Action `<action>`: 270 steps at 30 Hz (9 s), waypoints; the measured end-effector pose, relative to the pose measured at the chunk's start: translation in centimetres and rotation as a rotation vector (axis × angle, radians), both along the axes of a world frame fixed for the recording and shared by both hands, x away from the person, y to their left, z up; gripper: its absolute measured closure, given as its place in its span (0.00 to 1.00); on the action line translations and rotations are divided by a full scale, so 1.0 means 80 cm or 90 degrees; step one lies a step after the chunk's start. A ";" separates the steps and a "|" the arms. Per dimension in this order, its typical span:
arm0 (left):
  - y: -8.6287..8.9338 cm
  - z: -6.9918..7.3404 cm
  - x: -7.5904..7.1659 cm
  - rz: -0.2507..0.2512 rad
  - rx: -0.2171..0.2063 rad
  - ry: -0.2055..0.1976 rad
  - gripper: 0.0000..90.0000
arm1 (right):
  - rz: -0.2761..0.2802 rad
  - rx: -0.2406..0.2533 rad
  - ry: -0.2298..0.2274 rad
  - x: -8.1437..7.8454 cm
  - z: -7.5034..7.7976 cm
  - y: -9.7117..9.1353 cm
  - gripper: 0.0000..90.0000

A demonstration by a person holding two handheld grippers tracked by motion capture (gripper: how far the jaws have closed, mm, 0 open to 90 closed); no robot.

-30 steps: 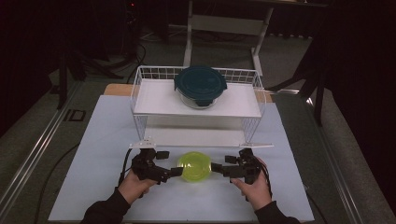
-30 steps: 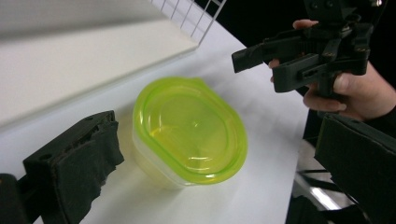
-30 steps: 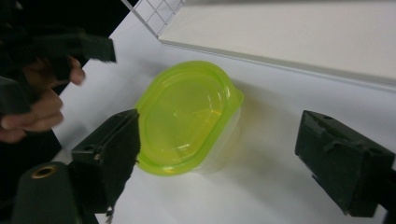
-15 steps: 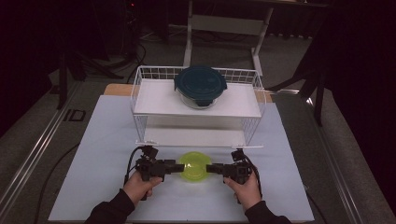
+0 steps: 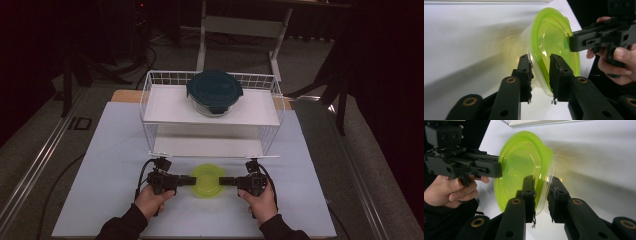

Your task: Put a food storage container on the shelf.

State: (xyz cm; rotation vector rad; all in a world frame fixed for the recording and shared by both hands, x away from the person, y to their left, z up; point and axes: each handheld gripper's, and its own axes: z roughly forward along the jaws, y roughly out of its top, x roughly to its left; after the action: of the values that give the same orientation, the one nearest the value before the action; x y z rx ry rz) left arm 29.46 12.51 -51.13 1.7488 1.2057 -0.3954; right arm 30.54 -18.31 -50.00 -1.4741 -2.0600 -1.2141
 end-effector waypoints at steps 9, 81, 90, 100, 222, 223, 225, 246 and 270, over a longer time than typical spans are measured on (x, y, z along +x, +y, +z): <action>-0.005 0.010 -0.006 0.002 0.024 -0.018 0.91 | -0.001 -0.006 -0.008 -0.008 0.005 -0.004 0.90; -0.007 0.319 0.102 0.095 -0.021 -0.189 0.91 | -0.064 -0.011 -0.230 0.107 0.321 0.005 0.89; -0.006 0.311 0.120 0.105 -0.044 -0.184 0.88 | -0.070 -0.009 -0.199 0.126 0.323 0.006 0.88; -0.012 0.295 0.138 0.115 -0.067 -0.178 0.70 | -0.096 -0.001 -0.159 0.151 0.320 0.006 0.79; -0.013 0.127 -0.070 -0.063 0.010 -0.521 0.02 | 0.056 0.003 -0.444 -0.033 0.141 -0.006 0.19; -0.013 0.124 -0.071 -0.064 0.011 -0.522 0.02 | 0.055 0.005 -0.440 -0.034 0.135 -0.008 0.20; -0.012 0.118 -0.071 -0.064 0.010 -0.516 0.02 | 0.055 0.002 -0.434 -0.035 0.122 -0.012 0.19; 0.007 0.052 -0.075 -0.075 0.043 -0.492 0.02 | 0.067 -0.021 -0.421 -0.048 0.028 -0.060 0.21; 0.012 0.023 -0.089 -0.089 0.067 -0.481 0.02 | 0.080 -0.043 -0.427 -0.071 -0.006 -0.098 0.20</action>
State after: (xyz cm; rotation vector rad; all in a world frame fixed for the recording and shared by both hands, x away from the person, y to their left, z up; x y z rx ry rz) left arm 22.30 13.45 -49.32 1.8271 0.5679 0.2506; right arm 24.89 -26.18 -50.46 -1.0160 -2.5770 -1.7712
